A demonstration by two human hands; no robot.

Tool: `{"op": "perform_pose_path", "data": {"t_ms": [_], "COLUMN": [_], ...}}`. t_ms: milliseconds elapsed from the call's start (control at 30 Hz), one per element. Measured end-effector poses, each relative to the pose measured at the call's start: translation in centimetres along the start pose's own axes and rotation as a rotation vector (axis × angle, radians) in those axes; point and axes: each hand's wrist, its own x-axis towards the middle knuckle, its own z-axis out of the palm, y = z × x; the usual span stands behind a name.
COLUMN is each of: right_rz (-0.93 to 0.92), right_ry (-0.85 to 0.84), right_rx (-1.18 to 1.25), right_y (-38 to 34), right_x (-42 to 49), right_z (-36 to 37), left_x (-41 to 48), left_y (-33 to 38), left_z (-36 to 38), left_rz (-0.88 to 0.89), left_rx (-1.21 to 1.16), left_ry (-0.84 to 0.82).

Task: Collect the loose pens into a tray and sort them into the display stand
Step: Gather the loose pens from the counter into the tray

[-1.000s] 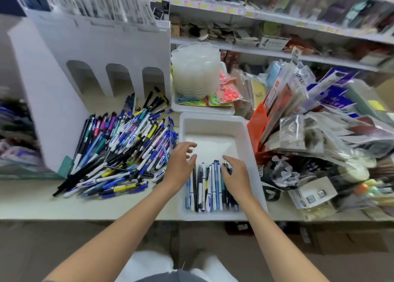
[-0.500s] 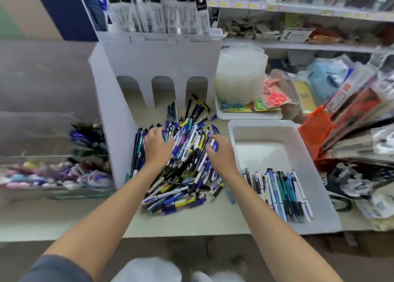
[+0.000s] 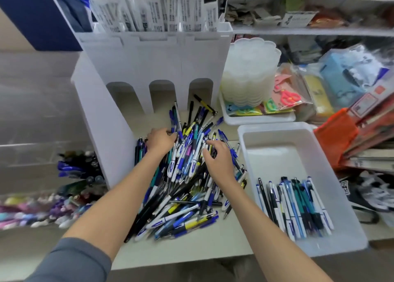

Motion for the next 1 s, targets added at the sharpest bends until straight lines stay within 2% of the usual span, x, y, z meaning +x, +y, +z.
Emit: {"op": "perform_pose_path", "data": {"t_ms": [167, 233, 400, 533, 667, 800, 933, 1000], "right_rz": [-0.01, -0.003, -0.002, 0.002, 0.006, 0.014, 0.019, 0.018], "right_ry": [0.0, -0.009, -0.026, -0.017, -0.014, -0.042, -0.095, -0.097], "right_rx": [0.01, 0.03, 0.034, 0.055, 0.043, 0.006, -0.015, -0.011], "right_y": [0.4, 0.4, 0.5, 1.0, 1.0, 0.8, 1.1, 1.4], "right_x": [-0.2, -0.1, -0.2, -0.1, -0.1, -0.5, -1.1, -1.4], "right_z": [0.1, 0.0, -0.4, -0.9, -1.2, -0.8, -0.1, 0.1], "left_x": [-3.7, -5.7, -9.6, -11.3, -10.7, -8.3, -7.9, -7.4], "left_y": [-0.6, -0.4, -1.2, -2.5, -1.8, -0.2, 0.6, 0.5], "left_z": [0.4, 0.2, 0.2, 0.0, -1.2, -1.2, -0.4, -0.4], "left_rz": [0.116, 0.124, 0.087, 0.087, -0.032, -0.151, -0.194, -0.206], "left_rx": [-0.284, -0.316, -0.16, 0.037, -0.008, 0.047, 0.133, 0.102], "left_ry": [0.144, 0.195, 0.202, 0.123, 0.127, -0.032, -0.046, -0.047]}}
